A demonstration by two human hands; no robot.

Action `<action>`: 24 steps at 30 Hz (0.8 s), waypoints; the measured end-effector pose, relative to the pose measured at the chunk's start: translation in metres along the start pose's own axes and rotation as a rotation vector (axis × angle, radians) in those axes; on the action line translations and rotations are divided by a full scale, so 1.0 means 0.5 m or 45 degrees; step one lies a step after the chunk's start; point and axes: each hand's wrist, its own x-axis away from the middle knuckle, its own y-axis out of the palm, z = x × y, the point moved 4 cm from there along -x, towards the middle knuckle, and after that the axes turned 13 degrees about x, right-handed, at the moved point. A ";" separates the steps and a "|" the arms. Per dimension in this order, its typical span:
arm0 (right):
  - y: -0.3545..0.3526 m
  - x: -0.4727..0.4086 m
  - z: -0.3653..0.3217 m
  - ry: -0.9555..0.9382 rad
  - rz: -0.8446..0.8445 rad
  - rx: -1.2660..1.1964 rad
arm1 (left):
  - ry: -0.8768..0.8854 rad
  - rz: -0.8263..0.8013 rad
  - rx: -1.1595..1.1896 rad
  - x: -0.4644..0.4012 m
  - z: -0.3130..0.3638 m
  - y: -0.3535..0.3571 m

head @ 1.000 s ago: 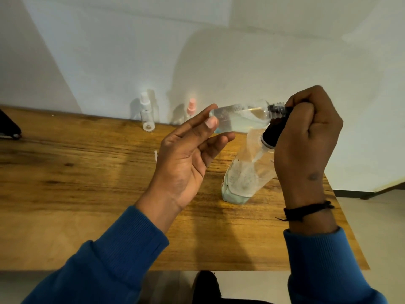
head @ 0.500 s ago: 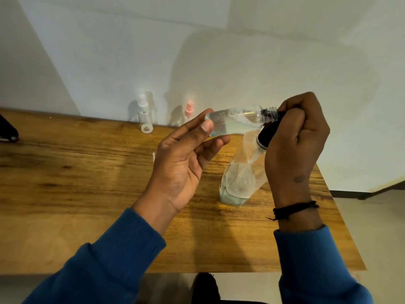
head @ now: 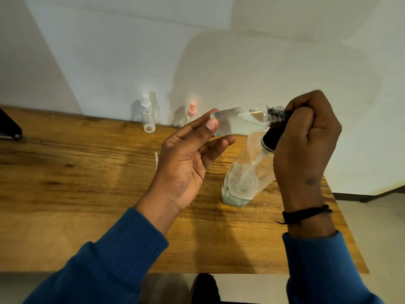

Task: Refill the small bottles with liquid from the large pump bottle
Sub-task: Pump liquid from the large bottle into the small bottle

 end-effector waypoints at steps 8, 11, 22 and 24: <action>0.002 0.002 0.006 0.023 -0.002 -0.026 | -0.003 0.000 -0.015 0.001 0.002 0.000; 0.001 0.000 0.001 -0.003 0.016 -0.006 | 0.001 -0.002 -0.011 0.000 0.001 0.000; 0.002 0.000 0.001 0.007 0.032 -0.005 | 0.004 0.007 -0.017 -0.002 -0.001 -0.001; 0.007 0.005 0.004 0.017 0.037 -0.027 | 0.007 0.013 -0.010 -0.002 0.000 -0.002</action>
